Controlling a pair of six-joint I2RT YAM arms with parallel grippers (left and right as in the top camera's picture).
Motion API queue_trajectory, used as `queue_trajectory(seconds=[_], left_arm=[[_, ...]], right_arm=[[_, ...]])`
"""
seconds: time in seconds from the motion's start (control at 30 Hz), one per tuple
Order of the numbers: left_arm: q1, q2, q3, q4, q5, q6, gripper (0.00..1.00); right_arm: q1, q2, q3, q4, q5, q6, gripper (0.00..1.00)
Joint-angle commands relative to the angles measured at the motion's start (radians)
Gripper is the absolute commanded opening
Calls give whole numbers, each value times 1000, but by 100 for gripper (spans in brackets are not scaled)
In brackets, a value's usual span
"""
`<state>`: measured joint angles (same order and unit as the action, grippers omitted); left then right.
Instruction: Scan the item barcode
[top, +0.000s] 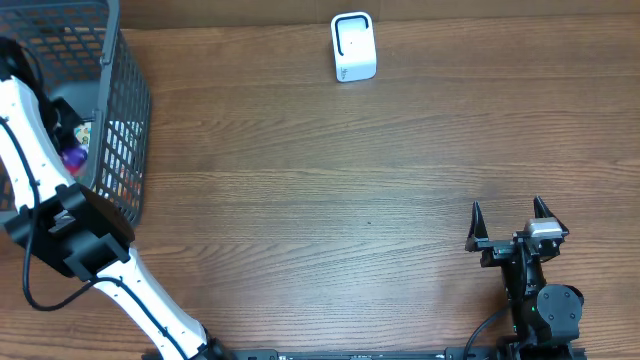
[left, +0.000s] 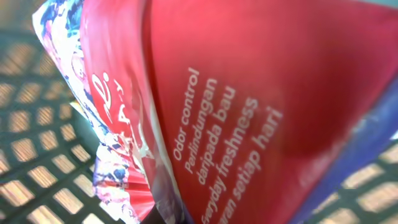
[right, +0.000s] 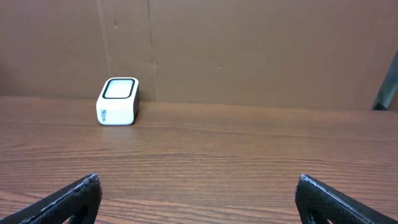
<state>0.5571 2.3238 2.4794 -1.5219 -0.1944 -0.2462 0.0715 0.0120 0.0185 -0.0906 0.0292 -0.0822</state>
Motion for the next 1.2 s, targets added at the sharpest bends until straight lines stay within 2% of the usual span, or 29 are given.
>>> queue_trajectory(seconds=[0.0, 0.1, 0.23, 0.4, 0.57, 0.77, 0.97, 1.17], left_arm=[[4, -69, 113, -3, 13, -31, 4], [4, -137, 174, 6, 49, -31, 4], [4, -248, 207, 39, 182, -31, 4], [-28, -397, 207, 63, 534, -31, 4], [-151, -445, 207, 47, 674, -31, 4], [-408, -428, 183, 5, 668, 10, 4], [-647, -376, 119, -13, 494, 14, 4], [-842, -238, 68, -98, 338, -1, 4]], right_arm=[[-5, -9, -10, 7, -5, 4, 100], [-5, -9, -10, 7, -5, 4, 100], [-5, -9, -10, 7, -5, 4, 100], [-5, -9, -10, 7, -5, 4, 100], [-5, -9, -10, 7, -5, 4, 100], [-5, -9, -10, 6, -5, 4, 100], [-5, -9, -10, 7, -5, 4, 100], [-5, -9, -10, 7, -5, 4, 100]])
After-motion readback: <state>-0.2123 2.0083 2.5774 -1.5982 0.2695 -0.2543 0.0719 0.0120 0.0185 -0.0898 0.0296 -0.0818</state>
